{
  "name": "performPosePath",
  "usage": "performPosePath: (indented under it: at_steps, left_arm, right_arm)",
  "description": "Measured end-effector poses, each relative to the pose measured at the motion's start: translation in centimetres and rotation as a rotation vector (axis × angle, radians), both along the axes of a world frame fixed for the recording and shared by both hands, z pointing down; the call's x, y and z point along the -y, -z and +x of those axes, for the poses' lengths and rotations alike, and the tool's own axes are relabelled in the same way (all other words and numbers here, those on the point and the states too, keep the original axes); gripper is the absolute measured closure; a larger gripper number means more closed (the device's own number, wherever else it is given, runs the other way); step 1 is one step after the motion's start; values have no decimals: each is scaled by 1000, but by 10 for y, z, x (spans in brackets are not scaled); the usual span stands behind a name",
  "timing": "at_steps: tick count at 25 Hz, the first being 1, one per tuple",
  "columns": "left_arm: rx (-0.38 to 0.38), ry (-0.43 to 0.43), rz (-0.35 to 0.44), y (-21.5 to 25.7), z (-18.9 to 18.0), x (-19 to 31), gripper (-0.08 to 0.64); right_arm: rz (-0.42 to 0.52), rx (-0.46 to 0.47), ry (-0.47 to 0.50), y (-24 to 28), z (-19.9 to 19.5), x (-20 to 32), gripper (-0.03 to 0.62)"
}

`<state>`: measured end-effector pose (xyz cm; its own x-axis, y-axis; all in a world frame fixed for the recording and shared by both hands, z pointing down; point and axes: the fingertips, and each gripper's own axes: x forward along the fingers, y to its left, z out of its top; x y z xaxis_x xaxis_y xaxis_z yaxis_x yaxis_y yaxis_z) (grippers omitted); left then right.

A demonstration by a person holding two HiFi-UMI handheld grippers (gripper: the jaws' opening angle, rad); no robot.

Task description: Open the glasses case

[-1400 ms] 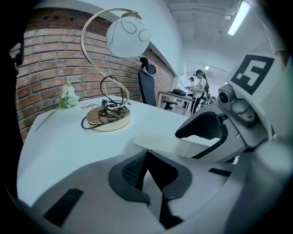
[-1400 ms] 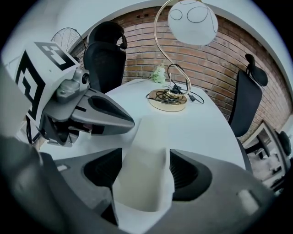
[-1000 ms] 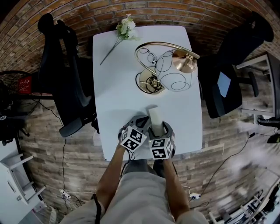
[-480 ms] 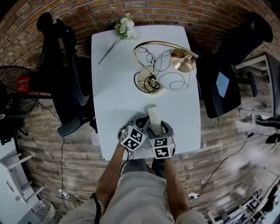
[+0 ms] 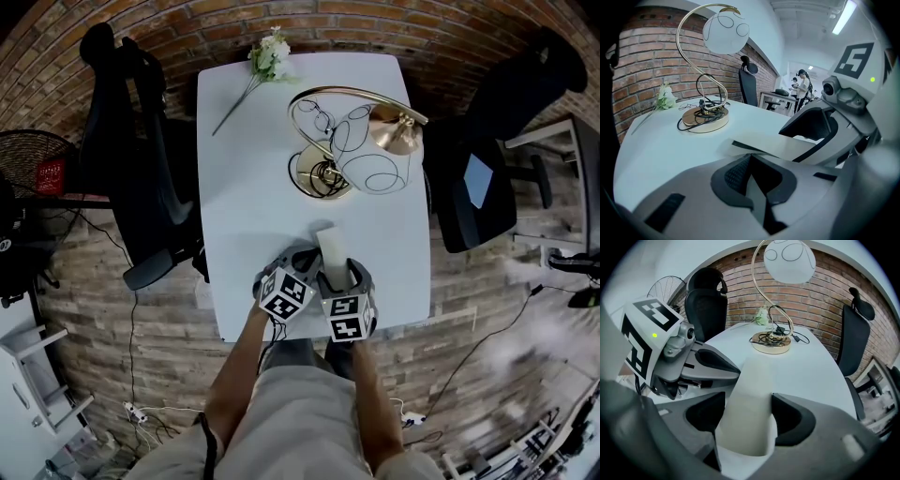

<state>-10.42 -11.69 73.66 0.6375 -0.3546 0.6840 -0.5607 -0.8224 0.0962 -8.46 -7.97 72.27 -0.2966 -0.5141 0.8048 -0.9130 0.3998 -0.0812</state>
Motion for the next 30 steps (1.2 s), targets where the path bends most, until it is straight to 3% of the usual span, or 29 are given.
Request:
performPosePath:
  at_steps: [13, 30]
  left_arm:
    - [8, 1, -6, -2, 1, 0, 558]
    - [7, 15, -9, -2, 1, 0, 558]
  right_arm:
    - [9, 17, -28, 3, 9, -4, 285]
    - [54, 26, -15, 17, 10, -6, 362]
